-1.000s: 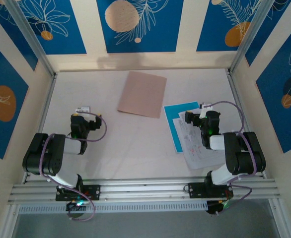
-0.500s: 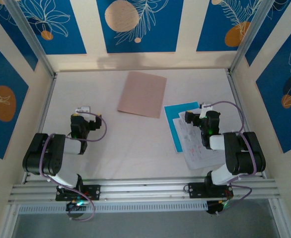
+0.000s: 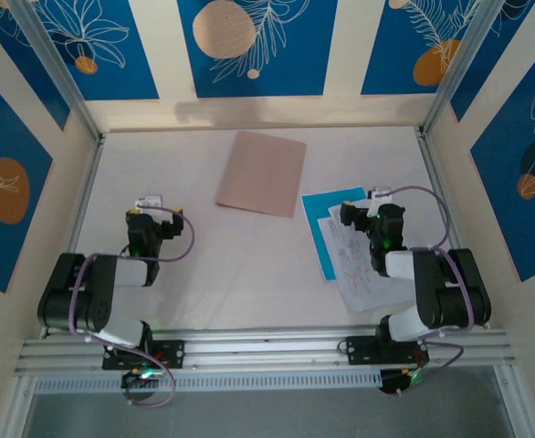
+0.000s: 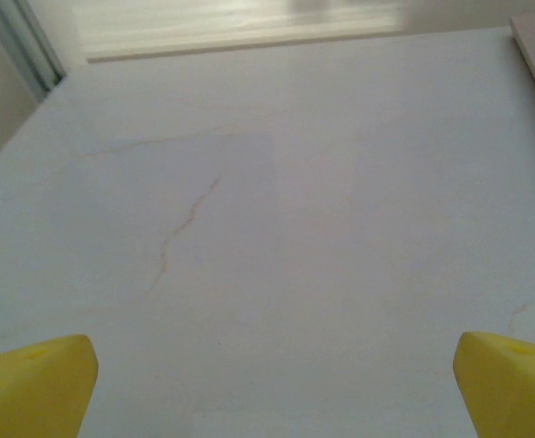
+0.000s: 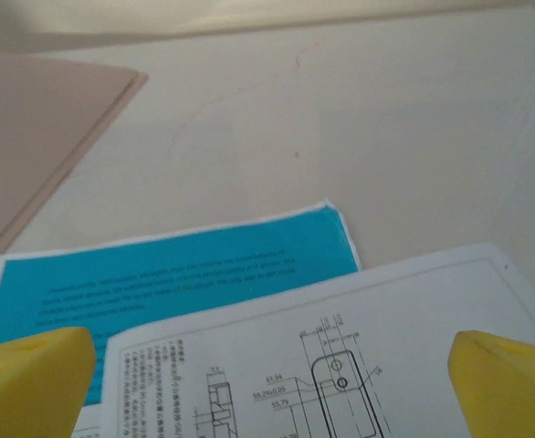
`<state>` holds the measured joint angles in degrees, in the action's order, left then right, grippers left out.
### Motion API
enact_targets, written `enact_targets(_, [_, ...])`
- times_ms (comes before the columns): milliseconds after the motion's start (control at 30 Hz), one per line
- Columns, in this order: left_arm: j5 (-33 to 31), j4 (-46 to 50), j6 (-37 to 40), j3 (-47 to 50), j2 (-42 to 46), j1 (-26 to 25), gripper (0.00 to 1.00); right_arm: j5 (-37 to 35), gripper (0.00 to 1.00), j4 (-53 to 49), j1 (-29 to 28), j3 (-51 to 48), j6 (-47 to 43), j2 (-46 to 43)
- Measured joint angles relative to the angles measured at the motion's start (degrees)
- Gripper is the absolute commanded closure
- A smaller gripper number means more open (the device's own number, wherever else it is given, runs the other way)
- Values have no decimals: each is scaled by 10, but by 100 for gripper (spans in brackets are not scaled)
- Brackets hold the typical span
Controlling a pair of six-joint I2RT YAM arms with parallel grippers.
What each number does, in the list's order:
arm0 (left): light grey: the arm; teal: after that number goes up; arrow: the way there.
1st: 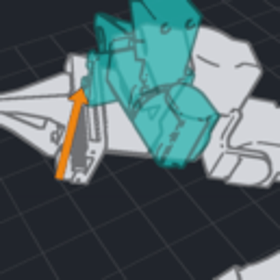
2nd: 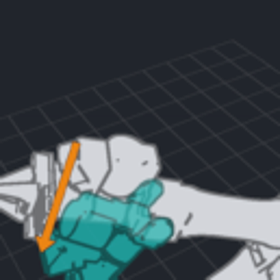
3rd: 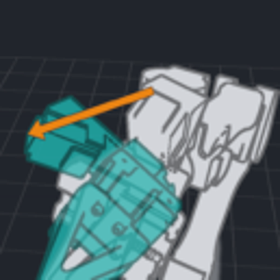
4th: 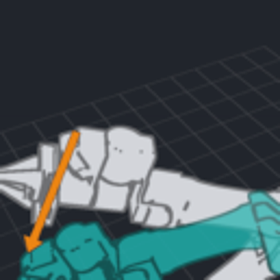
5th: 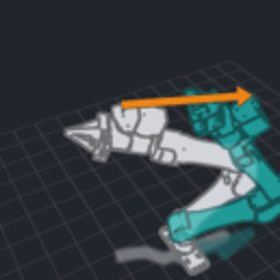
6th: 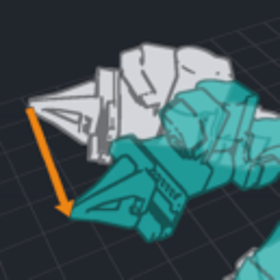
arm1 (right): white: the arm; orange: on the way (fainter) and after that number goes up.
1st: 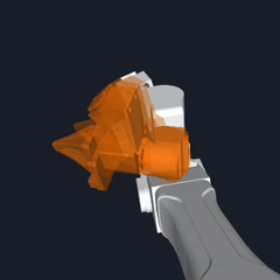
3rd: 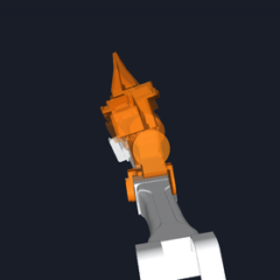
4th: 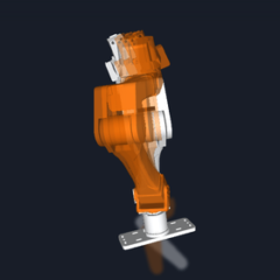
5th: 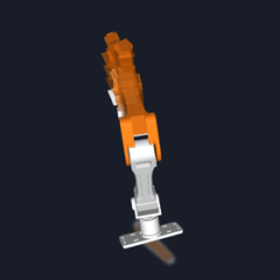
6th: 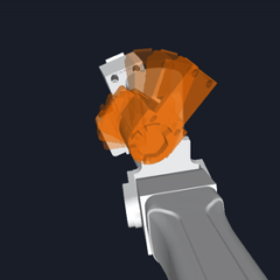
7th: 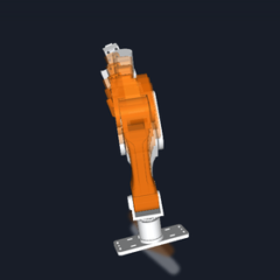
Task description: Put the files into the folder
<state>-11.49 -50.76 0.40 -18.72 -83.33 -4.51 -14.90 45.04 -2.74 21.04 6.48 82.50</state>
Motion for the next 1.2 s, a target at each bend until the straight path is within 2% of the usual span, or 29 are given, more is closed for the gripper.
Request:
enact_targets(167, [-47, 75, -5, -33, 121, -13, 0, -46, 1, -58, -35, 4, -10, -142])
enact_targets(267, [-83, 131, -14, -102, 149, -36, 0, -80, 1, -158, -54, 74, -4, -223])
enact_targets(333, [-108, 198, -42, -174, 150, -53, 0, -105, 1, -277, -55, 179, 61, -243])
enact_targets(433, [-108, 378, -157, -319, 142, -61, 0, -103, 3, -496, -14, 365, 232, -234])
enact_targets(467, [-83, 415, -193, -356, 137, -57, 0, -73, 0, -531, 14, 395, 268, -234])
enact_targets(533, [-17, 446, -247, -388, 127, -47, 0, -12, 2, -581, 60, 409, 318, -239])
enact_targets(567, [20, 466, -271, -400, 113, -43, 0, 8, 6, -613, 68, 408, 338, -238])
enact_targets(633, [90, 518, -301, -434, 62, -42, 0, 47, 13, -672, 48, 408, 360, -224])
enact_targets(733, [170, 615, -304, -522, -61, -45, 2, 90, 19, -763, -3, 425, 372, -170])
enact_targets(800, [208, 684, -295, -580, -144, -52, 6, 116, 22, -815, -32, 445, 370, -129])
enact_targets(933, [240, 793, -267, -670, -247, -66, 19, 150, 23, -877, -67, 471, 362, -84])
enact_targets(1000, [246, 835, -252, -726, -288, -78, 22, 158, 25, -894, -81, 472, 360, -78])
enact_targets(1200, [238, 893, -229, -883, -393, -150, 33, 173, 26, -922, -90, 474, 361, -77])
